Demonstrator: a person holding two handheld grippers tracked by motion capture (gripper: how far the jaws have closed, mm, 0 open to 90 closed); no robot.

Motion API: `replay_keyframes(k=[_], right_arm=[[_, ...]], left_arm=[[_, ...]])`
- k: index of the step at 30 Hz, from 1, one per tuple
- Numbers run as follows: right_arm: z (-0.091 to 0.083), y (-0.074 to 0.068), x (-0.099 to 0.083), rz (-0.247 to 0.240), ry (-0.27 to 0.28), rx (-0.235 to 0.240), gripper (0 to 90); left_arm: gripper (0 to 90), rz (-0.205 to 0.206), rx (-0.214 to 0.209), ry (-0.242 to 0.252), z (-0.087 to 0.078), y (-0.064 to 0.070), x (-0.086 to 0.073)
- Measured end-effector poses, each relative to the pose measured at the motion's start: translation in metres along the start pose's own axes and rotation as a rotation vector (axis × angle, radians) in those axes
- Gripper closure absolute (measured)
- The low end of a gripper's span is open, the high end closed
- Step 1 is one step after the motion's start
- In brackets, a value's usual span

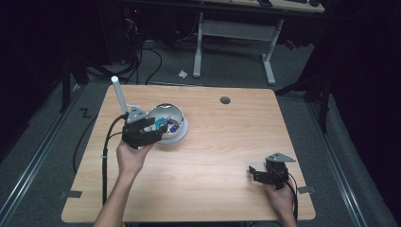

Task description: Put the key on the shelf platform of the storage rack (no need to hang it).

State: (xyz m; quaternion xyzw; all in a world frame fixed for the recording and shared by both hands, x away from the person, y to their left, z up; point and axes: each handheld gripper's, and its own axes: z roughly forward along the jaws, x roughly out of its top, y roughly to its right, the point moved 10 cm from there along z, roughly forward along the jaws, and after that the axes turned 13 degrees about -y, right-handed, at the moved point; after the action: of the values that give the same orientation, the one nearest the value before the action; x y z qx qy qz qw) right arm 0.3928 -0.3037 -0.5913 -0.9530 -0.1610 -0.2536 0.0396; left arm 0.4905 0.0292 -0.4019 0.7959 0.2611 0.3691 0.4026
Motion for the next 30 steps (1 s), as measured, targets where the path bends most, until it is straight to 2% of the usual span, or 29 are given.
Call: replay_keyframes(k=[13,22,25,27,28,30], right_arm=[[0.000,0.000,0.000,0.000,0.000,0.001,19.1],[0.000,0.000,0.000,0.000,0.002,0.000,19.1],[0.000,0.000,0.000,0.000,0.001,0.000,19.1],[0.000,0.000,0.000,-0.001,0.001,0.000,19.1],[0.000,0.000,0.000,-0.001,0.001,0.000,19.1],[0.000,0.000,0.000,0.000,0.000,0.000,19.1]], left_arm=[[42.1,-0.022,-0.010,0.000,-0.013,-0.005,-0.004],[41.5,-0.018,0.000,0.002,-0.020,-0.015,-0.008],[41.4,-0.030,0.002,0.006,-0.023,-0.018,-0.009],[41.2,-0.021,-0.001,0.005,-0.024,-0.019,-0.009],[41.2,-0.034,0.001,0.006,-0.025,-0.020,-0.010],[41.1,-0.031,0.001,0.004,-0.026,-0.022,-0.011]])
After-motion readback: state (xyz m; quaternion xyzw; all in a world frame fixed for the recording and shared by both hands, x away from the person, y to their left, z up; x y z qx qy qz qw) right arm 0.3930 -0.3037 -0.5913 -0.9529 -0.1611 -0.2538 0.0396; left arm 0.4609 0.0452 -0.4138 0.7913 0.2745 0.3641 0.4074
